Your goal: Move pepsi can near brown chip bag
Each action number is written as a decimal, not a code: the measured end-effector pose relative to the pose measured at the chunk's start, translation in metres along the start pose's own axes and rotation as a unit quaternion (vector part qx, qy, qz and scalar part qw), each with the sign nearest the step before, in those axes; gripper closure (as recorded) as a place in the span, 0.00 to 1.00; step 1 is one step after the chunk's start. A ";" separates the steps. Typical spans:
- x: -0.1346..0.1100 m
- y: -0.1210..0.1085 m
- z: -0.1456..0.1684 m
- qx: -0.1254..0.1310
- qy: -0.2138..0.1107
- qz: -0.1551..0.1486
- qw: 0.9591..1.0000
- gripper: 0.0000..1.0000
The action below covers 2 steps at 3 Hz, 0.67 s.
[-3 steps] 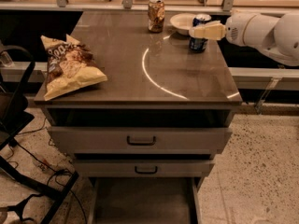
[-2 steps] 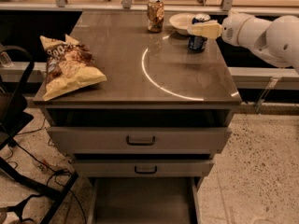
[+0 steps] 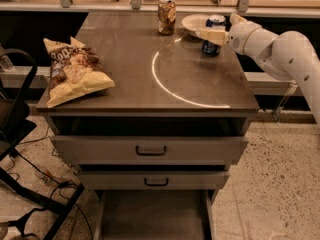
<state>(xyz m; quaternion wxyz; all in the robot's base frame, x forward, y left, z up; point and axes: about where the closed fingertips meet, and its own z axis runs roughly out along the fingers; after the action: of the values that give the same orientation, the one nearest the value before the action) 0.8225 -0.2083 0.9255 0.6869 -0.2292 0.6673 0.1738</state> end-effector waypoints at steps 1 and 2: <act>0.001 0.005 0.004 -0.004 -0.003 -0.004 1.000 0.49; 0.001 0.007 0.006 -0.006 -0.003 -0.004 1.000 0.72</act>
Offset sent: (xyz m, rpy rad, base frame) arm 0.0009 0.0047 -0.0008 -0.0041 -0.0093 0.0067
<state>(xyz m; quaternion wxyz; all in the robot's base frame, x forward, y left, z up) 0.8241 -0.1995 0.9243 0.6883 -0.2350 0.6634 0.1759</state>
